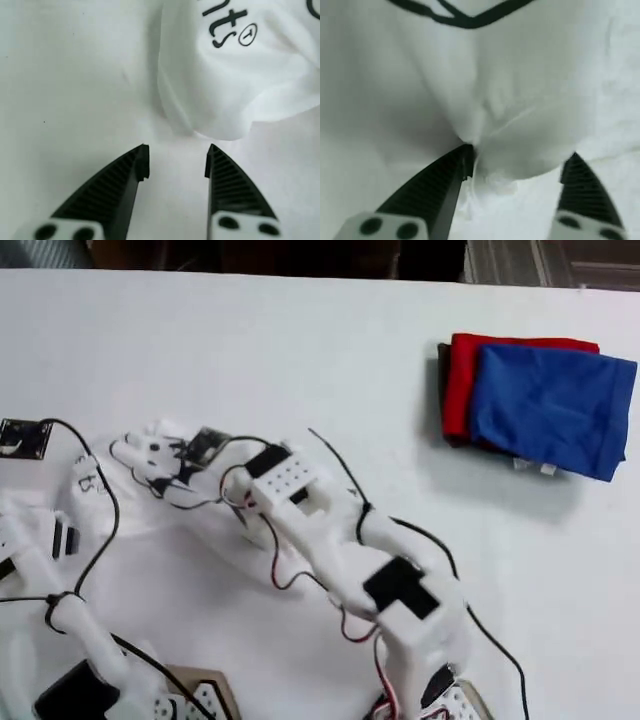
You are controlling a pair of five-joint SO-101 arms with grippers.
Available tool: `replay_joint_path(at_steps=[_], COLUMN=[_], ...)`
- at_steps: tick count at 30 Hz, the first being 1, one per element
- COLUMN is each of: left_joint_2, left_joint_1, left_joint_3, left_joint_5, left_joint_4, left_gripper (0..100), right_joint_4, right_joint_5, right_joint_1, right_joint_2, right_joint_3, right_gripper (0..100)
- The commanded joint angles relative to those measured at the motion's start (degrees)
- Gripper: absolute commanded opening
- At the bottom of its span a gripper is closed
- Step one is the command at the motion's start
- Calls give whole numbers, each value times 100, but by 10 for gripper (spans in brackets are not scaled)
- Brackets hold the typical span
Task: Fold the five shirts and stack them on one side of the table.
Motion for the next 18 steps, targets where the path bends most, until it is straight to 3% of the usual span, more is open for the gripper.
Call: replay_joint_path(at_steps=[1,4,13,18], left_joint_2=[-123,-123,-123,-123], left_joint_1=[-62,-53,-26,114], left_joint_3=[4,13,13,84], left_joint_5=[-18,-18,-9,0], left_joint_4=[9,9,9,9], left_gripper=[207,207,207,207], right_joint_4=[127,259,673,655], right_joint_5=[-35,-35,18,18], right_joint_1=[110,400,2299,2738], right_joint_2=[207,224,277,286], right_joint_3=[-466,-809,-2479,-2954], right_gripper=[70,9,19,38])
